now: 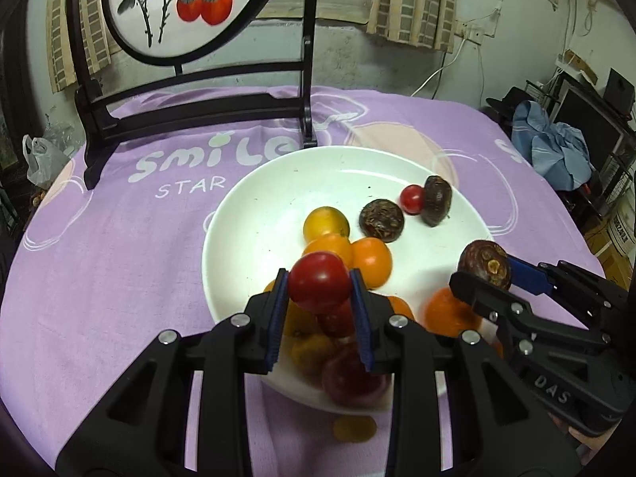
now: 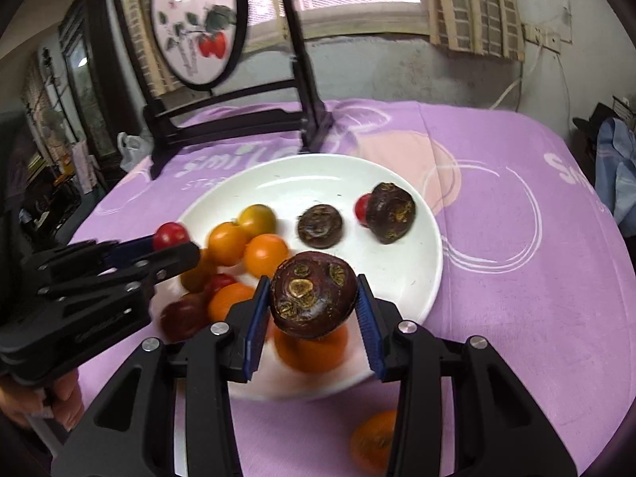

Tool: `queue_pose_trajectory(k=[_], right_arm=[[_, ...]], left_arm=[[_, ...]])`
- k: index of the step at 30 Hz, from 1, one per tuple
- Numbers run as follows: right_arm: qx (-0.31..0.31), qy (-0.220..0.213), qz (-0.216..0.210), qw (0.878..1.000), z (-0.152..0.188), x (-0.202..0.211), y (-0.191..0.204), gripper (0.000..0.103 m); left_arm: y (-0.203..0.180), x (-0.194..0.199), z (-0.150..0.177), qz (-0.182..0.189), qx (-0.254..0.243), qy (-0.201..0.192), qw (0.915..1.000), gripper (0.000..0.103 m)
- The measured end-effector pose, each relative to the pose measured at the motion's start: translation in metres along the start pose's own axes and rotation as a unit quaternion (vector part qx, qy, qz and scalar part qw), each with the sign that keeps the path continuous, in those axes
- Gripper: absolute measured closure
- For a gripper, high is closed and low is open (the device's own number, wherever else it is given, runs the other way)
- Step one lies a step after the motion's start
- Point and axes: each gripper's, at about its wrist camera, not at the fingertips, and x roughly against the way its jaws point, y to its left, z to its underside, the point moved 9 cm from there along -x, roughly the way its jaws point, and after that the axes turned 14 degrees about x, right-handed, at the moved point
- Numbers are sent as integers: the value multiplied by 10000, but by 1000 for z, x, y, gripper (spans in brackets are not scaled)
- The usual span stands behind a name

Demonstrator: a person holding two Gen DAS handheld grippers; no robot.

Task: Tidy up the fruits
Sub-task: 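Place the tomato and brown fruit onto the white plate, opening both tools, then grasp the yellow kumquat with the left tool while the right tool grasps the tangerine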

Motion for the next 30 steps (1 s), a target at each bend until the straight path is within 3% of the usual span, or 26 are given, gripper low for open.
queue_pose_trajectory(k=[1, 4, 14, 21, 30], right_arm=[[-72, 82, -75, 9999, 2, -5, -1, 58], [-110, 103, -61, 9999, 4, -5, -3, 53], [-103, -35, -171, 9998, 24, 36, -3, 52], [85, 127, 125, 9998, 60, 69, -12, 47], [168, 473, 375, 9980, 97, 71, -13, 46]], left_arm=[[1, -3, 0, 5, 38, 29, 10000, 71], [5, -6, -1, -2, 205, -1, 9998, 48], [10, 28, 11, -6, 117, -269, 9996, 31], [16, 57, 47, 47, 151, -301, 9994, 27], [31, 66, 97, -90, 135, -122, 9998, 24]])
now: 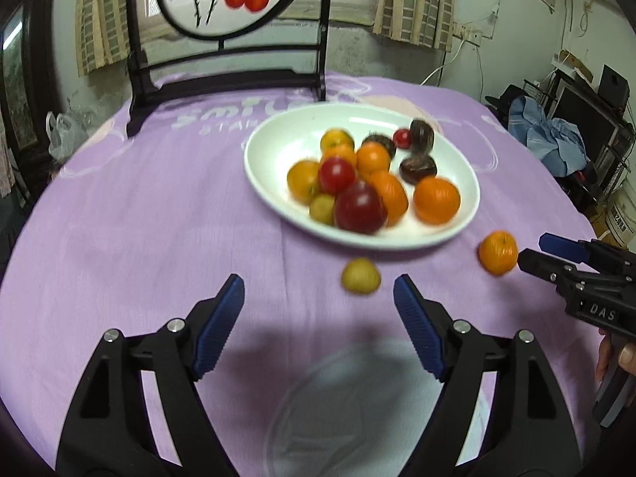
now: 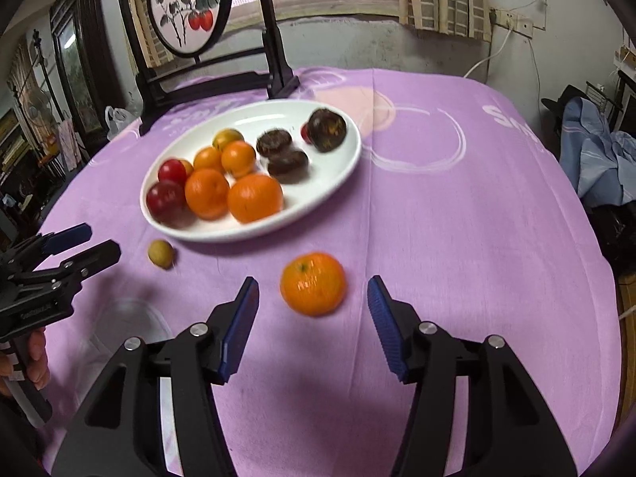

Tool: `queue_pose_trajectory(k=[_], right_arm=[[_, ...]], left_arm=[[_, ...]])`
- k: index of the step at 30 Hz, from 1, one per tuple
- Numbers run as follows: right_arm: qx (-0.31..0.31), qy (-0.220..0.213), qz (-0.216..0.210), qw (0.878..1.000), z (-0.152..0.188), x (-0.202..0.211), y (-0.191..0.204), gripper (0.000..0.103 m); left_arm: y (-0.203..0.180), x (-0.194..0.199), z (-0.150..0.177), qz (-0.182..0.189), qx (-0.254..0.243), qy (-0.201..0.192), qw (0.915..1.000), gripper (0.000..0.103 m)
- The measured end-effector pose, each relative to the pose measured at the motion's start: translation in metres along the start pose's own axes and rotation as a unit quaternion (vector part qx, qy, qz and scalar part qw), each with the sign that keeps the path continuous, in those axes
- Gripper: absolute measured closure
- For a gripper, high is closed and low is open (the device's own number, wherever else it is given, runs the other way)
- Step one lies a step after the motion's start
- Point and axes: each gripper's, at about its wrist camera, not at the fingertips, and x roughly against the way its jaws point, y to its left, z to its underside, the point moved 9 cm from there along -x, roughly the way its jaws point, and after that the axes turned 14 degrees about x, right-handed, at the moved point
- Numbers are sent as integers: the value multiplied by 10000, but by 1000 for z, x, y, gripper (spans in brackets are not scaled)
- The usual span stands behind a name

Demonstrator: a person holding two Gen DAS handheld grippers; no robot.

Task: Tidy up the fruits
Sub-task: 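Grasp the yellow kumquat with the left tool while the right tool grasps the tangerine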

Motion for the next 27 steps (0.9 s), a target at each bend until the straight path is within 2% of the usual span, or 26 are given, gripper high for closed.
queue_pose_trajectory(k=[6, 17, 18, 20, 23, 27], right_arm=[[137, 221, 198, 9995, 6, -13, 1, 46], [427, 448, 332, 9975, -3, -47, 9, 48], [401, 442, 338, 9976, -3, -49, 8, 54], [318, 388, 367, 9981, -4, -49, 5, 59], [272, 318, 370, 9984, -2, -46, 3, 59], [51, 153, 102, 9998, 0, -32, 3, 59]], left_arm=[[3, -7, 16, 2, -91, 142, 9999, 24], [4, -15, 21, 81, -105, 247, 9996, 23], [3, -16, 21, 91, -108, 264, 9996, 23], [3, -18, 22, 91, -112, 276, 9995, 23], [4, -20, 22, 95, -91, 293, 9995, 23], [4, -24, 24, 55, -78, 338, 9994, 23]])
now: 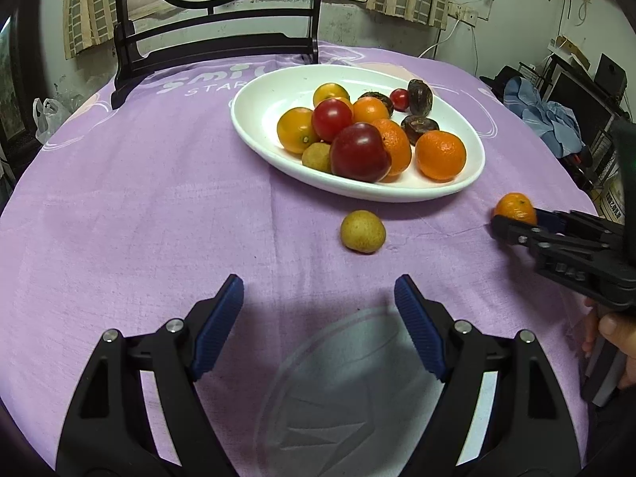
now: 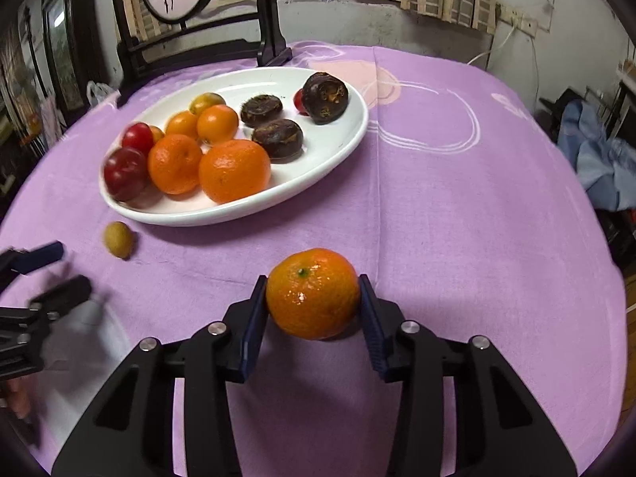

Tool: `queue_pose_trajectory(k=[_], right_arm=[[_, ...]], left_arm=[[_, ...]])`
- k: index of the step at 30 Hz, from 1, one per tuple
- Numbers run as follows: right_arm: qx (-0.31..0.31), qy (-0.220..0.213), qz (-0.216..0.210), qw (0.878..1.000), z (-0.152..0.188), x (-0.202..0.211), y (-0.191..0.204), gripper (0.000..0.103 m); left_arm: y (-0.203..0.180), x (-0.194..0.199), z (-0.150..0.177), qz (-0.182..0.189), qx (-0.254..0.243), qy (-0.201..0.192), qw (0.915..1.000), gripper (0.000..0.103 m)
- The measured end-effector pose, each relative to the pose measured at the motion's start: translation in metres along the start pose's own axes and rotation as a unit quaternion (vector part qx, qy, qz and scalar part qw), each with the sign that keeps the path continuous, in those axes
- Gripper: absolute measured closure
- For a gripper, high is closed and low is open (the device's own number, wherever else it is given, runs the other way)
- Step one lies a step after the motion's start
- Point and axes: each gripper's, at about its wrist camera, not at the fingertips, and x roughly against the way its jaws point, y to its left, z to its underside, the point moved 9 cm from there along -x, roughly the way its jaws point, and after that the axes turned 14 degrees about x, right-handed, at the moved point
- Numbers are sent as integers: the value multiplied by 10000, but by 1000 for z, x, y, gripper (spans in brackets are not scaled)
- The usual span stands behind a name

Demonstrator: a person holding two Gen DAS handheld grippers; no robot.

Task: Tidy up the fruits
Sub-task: 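Grasp the yellow kumquat with the left tool while the right tool grasps the tangerine, then drop the kumquat and tangerine onto the white plate and open both tools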

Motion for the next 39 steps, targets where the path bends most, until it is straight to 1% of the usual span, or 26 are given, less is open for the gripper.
queue_pose_trajectory(k=[5, 9, 15, 19, 21, 22, 23, 27, 29, 32, 39], right_arm=[[-70, -249, -302, 9992, 3, 25, 13, 59], [-47, -315, -522, 9981, 7, 32, 26, 59], [-144, -438, -726, 9963, 6, 39, 26, 59], [-147, -439, -799, 9957, 5, 39, 27, 59], [-141, -433, -820, 9956, 6, 38, 27, 59], [-133, -420, -845, 9954, 6, 38, 28, 59], [-125, -411, -860, 9954, 7, 38, 28, 59], [-98, -396, -896, 9951, 8, 37, 30, 59], [-83, -405, -899, 9951, 7, 38, 30, 59], [-63, -427, -901, 9950, 7, 40, 31, 59], [-17, -516, -898, 9946, 4, 46, 34, 59]], left_arm=[[-2, -5, -1, -21, 70, 79, 9999, 23], [-4, -14, -4, -103, 114, 150, 9998, 23], [-11, -26, -8, -216, -63, 112, 9997, 24], [-14, -31, -12, -257, -185, 61, 9995, 25], [-15, -32, -15, -234, -178, 53, 9996, 29], [-15, -33, -16, -235, -190, 37, 9995, 33], [-16, -33, -18, -228, -211, 9, 9995, 40], [-23, -34, -20, -133, -304, -24, 9994, 57], [-27, -32, -18, -81, -391, -8, 9992, 75], [-29, -28, -14, -32, -328, 115, 9994, 75], [-27, -6, -1, 133, -347, 190, 9991, 75]])
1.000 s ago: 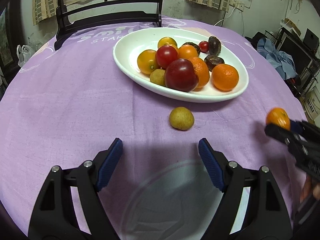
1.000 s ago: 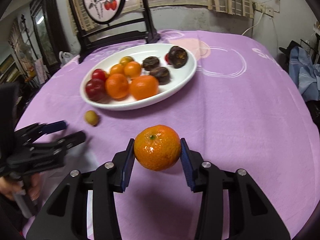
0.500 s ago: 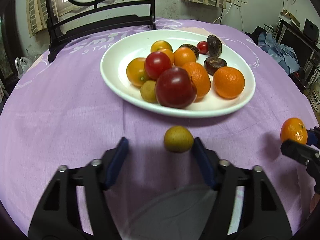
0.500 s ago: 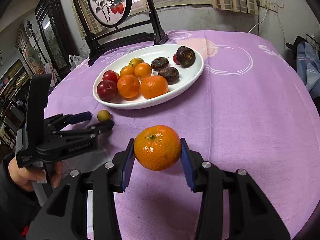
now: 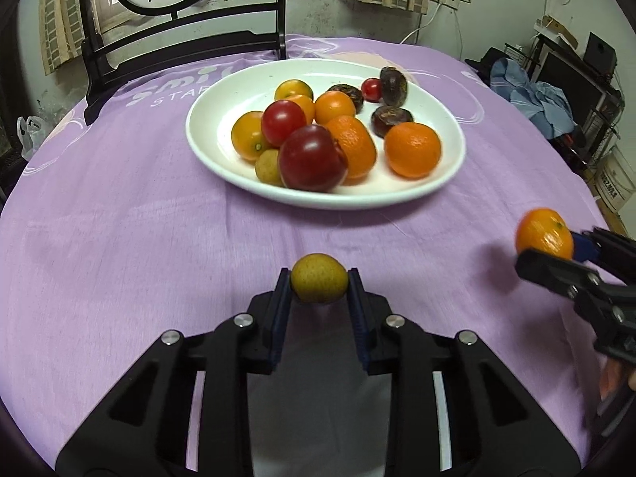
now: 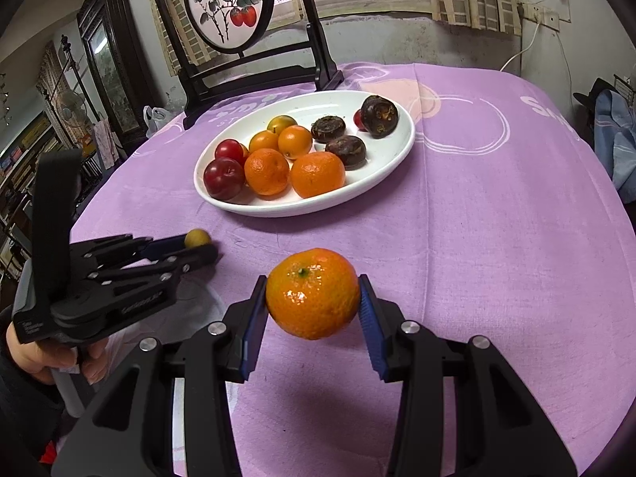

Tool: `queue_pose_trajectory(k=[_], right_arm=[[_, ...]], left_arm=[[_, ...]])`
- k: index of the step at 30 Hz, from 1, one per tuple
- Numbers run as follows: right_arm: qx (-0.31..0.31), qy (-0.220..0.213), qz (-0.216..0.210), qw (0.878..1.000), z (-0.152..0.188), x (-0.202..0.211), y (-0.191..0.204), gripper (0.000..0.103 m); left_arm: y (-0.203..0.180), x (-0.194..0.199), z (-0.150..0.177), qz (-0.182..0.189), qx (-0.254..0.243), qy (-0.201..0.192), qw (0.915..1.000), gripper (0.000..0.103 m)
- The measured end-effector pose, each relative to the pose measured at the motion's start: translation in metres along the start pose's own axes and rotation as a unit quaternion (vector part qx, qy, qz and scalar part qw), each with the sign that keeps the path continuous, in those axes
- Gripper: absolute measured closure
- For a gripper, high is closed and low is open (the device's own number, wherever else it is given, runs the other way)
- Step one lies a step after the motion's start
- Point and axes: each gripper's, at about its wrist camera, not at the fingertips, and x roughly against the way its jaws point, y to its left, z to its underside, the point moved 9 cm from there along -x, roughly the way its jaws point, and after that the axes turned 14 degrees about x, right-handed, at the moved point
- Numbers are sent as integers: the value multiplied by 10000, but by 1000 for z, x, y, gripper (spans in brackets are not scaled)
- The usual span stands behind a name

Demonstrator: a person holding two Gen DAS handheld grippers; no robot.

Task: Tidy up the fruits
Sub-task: 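Drop the kumquat and tangerine onto the white plate and open both tools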

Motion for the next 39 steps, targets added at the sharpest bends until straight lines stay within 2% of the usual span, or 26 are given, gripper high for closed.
queue_pose_trajectory(k=[5, 10, 13, 17, 19, 21, 27, 30, 31, 32, 34, 39], right_arm=[[-16, -180, -66, 9998, -8, 8, 4, 59], [5, -547, -125, 9984, -32, 23, 9, 59], [142, -615, 17, 9980, -54, 19, 7, 59], [369, -718, 147, 9966, -84, 2, 3, 59], [369, -667, 332, 9965, -92, -11, -4, 59], [379, -583, 420, 9967, -96, -24, -8, 59], [417, -357, 398, 9977, -102, -60, -13, 59], [393, -227, 438, 9980, -101, -74, -16, 59], [373, -184, 410, 9983, -100, -78, -17, 58], [360, -170, 367, 9985, -100, -80, -17, 56], [319, -257, 409, 9983, -99, -77, -19, 46], [248, -387, 451, 9979, -92, -57, -22, 42]], left_arm=[[1, 29, -2, 147, -62, -172, 9997, 75], [-6, 54, -30, 376, -16, -387, 9985, 75], [-17, 55, -52, 305, -159, -530, 9980, 75], [-22, 39, -81, 315, -36, -571, 9979, 75], [-21, 26, -99, 170, 21, -656, 9977, 75], [-21, 12, -114, -9, 62, -663, 9978, 75], [-24, -12, -137, -122, 126, -613, 9980, 74], [-20, -26, -142, -181, 313, -520, 9980, 73], [-18, -30, -143, -162, 397, -499, 9978, 66], [-17, -31, -144, -182, 451, -516, 9975, 54], [-13, -30, -145, -376, 433, -659, 9962, 39], [-14, -18, -137, -480, 169, -777, 9957, 32]])
